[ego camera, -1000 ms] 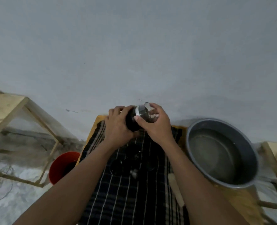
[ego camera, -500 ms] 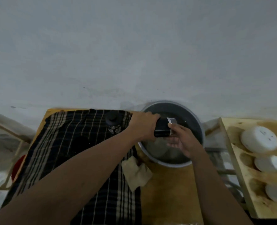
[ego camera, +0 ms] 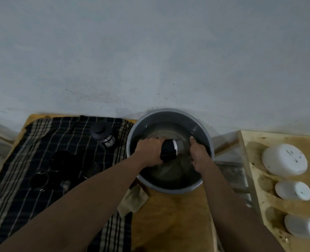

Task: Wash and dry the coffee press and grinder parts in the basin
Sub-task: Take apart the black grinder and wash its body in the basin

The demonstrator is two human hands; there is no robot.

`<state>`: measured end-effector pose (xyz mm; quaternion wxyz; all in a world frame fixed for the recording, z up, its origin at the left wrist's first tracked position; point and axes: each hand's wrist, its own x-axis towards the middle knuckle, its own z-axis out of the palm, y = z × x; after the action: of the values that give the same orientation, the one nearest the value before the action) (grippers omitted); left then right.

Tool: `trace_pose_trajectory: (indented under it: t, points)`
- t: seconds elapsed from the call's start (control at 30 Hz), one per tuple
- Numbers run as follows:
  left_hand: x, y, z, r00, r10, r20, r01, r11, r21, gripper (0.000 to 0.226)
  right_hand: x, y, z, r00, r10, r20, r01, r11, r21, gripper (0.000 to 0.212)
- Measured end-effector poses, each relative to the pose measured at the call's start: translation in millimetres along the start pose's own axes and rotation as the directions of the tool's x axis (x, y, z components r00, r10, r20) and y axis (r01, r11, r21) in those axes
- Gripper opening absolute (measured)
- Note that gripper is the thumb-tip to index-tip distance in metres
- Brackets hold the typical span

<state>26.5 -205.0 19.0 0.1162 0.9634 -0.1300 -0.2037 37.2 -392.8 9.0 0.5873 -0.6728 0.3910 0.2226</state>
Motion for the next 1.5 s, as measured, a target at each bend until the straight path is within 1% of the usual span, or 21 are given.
trace_pose_trajectory:
  t: [0.07, 0.17, 0.23, 0.27, 0.4, 0.43, 0.47, 0.53, 0.6, 0.67, 0.7, 0.73, 0.83, 0.93, 1.03, 1.13, 1.23, 1.3, 1.33, 1.43, 1.5]
  points:
    - [2, -4, 7, 1.000, -0.017, 0.022, 0.018, 1.000, -0.021, 0.086, 8, 0, 1, 0.999, -0.014, 0.033, 0.013, 0.999, 0.037, 0.037]
    - [5, -10, 14, 0.999, -0.046, 0.025, 0.047, 0.998, -0.036, 0.089, 4, -9, 2, 0.984, -0.064, 0.165, 0.075, 0.995, -0.062, 0.024]
    - [8, -13, 17, 0.999, -0.046, 0.017, 0.046, 0.999, -0.025, 0.087, 2, -16, 0, 0.970, -0.092, 0.225, 0.127, 0.981, -0.147, 0.029]
    - [10, -15, 18, 0.999, -0.045, 0.016, 0.045, 0.999, -0.013, 0.087, 3, -19, -1, 0.969, -0.109, 0.224, 0.147, 0.976, -0.162, 0.032]
    - [13, -17, 17, 0.999, -0.052, 0.016, 0.051, 0.997, 0.057, 0.088, 13, -15, -7, 0.986, -0.161, 0.048, 0.167, 0.972, -0.163, 0.033]
    - [13, -17, 17, 0.998, -0.054, 0.023, 0.053, 0.997, 0.064, 0.088, 15, -12, -6, 0.985, -0.168, 0.029, 0.171, 0.969, -0.180, 0.032]
    - [14, -16, 17, 0.998, -0.057, 0.032, 0.055, 0.996, 0.064, 0.088, 17, -9, -4, 0.985, -0.168, 0.043, 0.173, 0.963, -0.207, 0.031]
    - [15, -16, 18, 0.997, -0.064, 0.041, 0.061, 0.996, 0.059, 0.088, 15, -8, 3, 0.983, -0.128, 0.132, 0.157, 0.957, -0.244, 0.024]
    - [16, -15, 19, 0.997, -0.067, 0.041, 0.065, 0.997, 0.050, 0.087, 13, -9, 6, 0.969, -0.118, 0.216, 0.165, 0.962, -0.217, 0.020]
    - [16, -15, 21, 0.998, -0.056, 0.025, 0.056, 0.998, 0.028, 0.086, 15, -13, 2, 0.975, -0.132, 0.177, 0.162, 0.973, -0.167, 0.022]
    - [16, -16, 21, 0.999, -0.049, 0.013, 0.048, 0.999, 0.022, 0.086, 19, -12, -1, 0.980, -0.127, 0.153, 0.151, 0.975, -0.160, 0.025]
    - [16, -16, 21, 0.999, -0.039, 0.003, 0.039, 0.999, 0.018, 0.086, 24, -11, -3, 0.980, -0.103, 0.169, 0.131, 0.978, -0.165, 0.030]
    - [15, -12, 18, 1.000, -0.004, 0.002, 0.004, 1.000, -0.012, 0.088, 30, -3, 3, 0.944, 0.011, 0.331, 0.042, 0.987, -0.153, 0.049]
    - [15, -9, 17, 1.000, 0.002, 0.002, -0.002, 0.999, -0.032, 0.090, 32, 2, 14, 0.922, 0.065, 0.383, -0.041, 0.997, -0.072, 0.052]
    - [14, -11, 17, 1.000, -0.009, 0.009, 0.009, 0.997, -0.072, 0.087, 31, -2, 17, 0.903, 0.059, 0.425, -0.030, 0.997, -0.075, 0.055]
    - [14, -11, 13, 1.000, -0.001, 0.003, 0.001, 0.995, -0.103, 0.088, 34, -2, 14, 0.932, -0.005, 0.362, 0.028, 0.998, -0.059, 0.045]
    - [16, -12, 7, 0.999, 0.012, 0.033, -0.008, 0.993, -0.118, 0.094, 30, 0, 13, 0.919, 0.024, 0.394, -0.025, 1.000, -0.002, 0.036]
    - [17, -16, 2, 0.998, 0.020, 0.065, -0.012, 0.993, -0.121, 0.104, 28, -2, 10, 0.905, 0.035, 0.424, -0.027, 0.999, -0.024, 0.034]
    - [17, -16, 0, 0.997, 0.021, 0.075, -0.012, 0.992, -0.124, 0.108, 28, -4, 10, 0.912, 0.045, 0.409, -0.036, 0.999, -0.029, 0.034]
    - [12, -15, -4, 0.995, 0.062, 0.073, -0.052, 0.990, -0.131, 0.113, 29, -5, 8, 0.942, 0.147, 0.300, -0.152, 0.988, -0.007, 0.033]
    - [10, -17, -5, 0.996, 0.076, 0.047, -0.065, 0.978, -0.201, 0.104, 28, -4, 7, 0.944, 0.210, 0.256, -0.224, 0.974, 0.024, 0.032]
